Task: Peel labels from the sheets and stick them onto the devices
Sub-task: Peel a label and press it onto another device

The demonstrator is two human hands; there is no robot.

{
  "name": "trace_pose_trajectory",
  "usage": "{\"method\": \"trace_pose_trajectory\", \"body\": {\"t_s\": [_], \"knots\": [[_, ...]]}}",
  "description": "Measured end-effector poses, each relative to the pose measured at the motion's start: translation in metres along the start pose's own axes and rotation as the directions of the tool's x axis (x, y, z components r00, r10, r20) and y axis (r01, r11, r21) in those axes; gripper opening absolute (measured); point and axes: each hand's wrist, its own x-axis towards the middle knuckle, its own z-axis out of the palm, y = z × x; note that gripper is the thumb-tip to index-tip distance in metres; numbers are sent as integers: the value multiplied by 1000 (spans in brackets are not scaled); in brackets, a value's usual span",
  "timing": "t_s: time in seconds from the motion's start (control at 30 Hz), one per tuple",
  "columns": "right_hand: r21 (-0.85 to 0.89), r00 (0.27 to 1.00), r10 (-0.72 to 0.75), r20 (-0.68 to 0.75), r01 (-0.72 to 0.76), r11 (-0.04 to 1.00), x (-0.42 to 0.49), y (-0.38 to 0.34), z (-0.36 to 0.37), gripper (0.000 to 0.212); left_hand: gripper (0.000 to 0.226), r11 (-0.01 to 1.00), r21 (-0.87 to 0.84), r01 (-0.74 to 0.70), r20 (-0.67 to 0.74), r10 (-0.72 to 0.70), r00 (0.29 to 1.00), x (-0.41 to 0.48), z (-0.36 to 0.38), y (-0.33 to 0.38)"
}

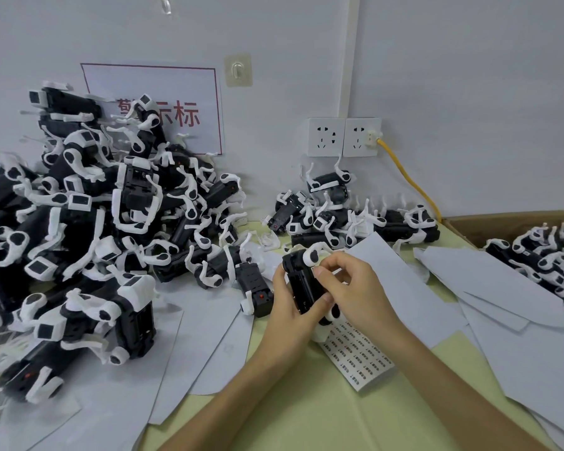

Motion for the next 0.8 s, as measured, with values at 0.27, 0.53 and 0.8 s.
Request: {"method": "trace_pose_trajectory", "body": {"t_s": [0.27,0.53,0.8], "knots": [[8,1000,9,-13,-9,1000,-1,1,1,17,62,1000,6,13,-2,-13,1000,1,0,-1],[107,992,119,49,-123,987,3,0,-9,30,54,994,-68,82,31,-80,996,3,-3,-3],[244,964,80,255,-144,959,9,4,-14,35,65,959,-228,169,86,-153,984,7,-7,-2]]}}
